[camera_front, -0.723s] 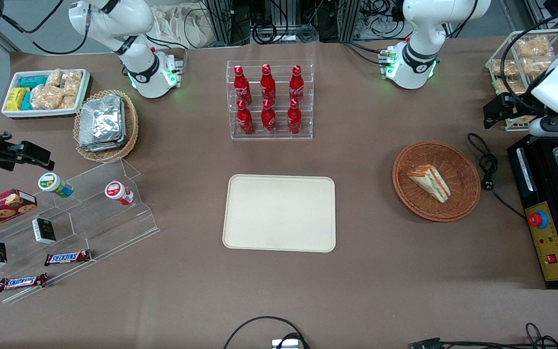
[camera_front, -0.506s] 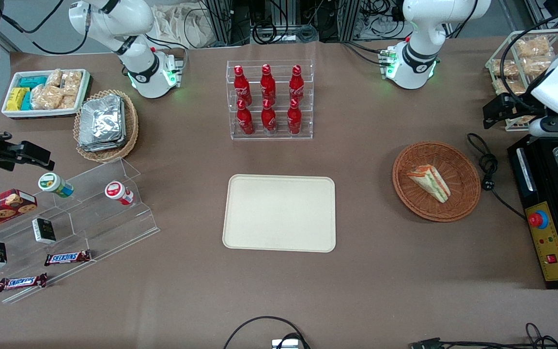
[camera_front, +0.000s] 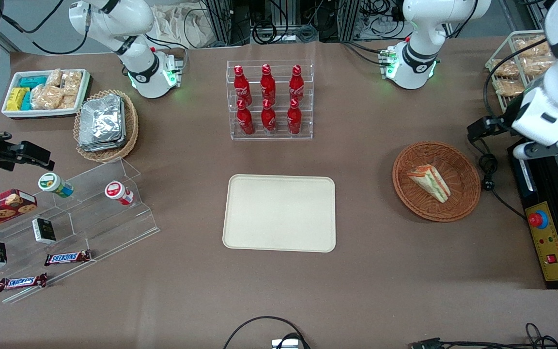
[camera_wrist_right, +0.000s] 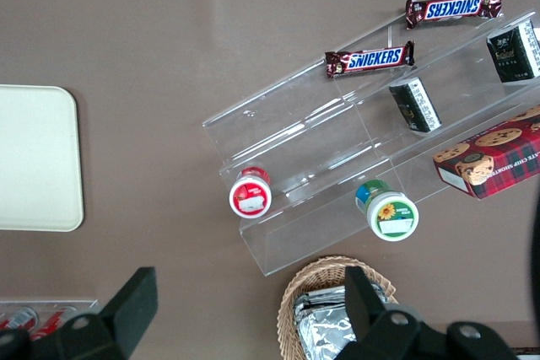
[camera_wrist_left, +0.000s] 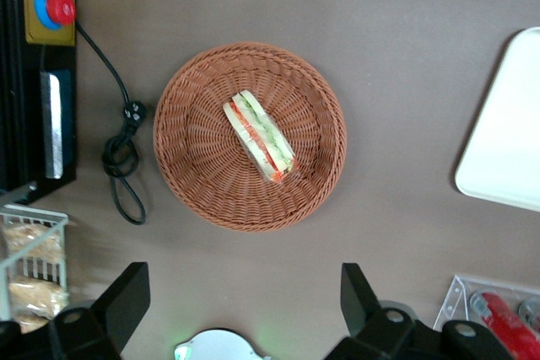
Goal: Place sandwich from basket to tray
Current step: 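Move the left gripper over the wrapped sandwich in the wicker basket, then lower the open left gripper around the sandwich and close it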
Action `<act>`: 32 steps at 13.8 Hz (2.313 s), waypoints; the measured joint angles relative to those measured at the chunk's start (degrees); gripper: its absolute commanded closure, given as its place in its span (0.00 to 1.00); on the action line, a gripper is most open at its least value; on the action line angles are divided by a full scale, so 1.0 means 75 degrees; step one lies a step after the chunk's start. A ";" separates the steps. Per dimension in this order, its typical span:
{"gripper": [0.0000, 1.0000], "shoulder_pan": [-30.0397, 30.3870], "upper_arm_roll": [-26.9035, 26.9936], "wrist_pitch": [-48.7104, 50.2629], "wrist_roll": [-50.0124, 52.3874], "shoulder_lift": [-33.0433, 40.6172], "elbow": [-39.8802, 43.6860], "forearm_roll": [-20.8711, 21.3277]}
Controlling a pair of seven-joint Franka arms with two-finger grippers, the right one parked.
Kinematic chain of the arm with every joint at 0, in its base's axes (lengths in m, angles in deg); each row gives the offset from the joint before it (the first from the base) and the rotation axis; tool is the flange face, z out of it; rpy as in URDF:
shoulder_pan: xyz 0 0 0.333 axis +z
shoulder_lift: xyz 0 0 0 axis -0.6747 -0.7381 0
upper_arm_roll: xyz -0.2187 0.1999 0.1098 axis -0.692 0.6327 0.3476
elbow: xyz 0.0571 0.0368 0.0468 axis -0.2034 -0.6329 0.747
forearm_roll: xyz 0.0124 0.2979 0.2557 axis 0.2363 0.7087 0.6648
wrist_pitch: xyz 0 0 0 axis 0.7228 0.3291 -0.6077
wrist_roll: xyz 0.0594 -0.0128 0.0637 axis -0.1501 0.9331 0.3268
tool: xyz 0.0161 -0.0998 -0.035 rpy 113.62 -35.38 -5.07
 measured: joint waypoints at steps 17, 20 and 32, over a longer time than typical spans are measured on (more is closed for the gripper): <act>0.00 0.0060 0.0052 -0.5516 0.2666 0.0863 -0.5209 0.0123; 0.00 0.0128 0.0065 -0.6262 0.2882 0.0749 -0.5625 0.0123; 0.00 0.0178 0.0042 -0.7838 0.3911 -0.0433 -0.5761 0.0123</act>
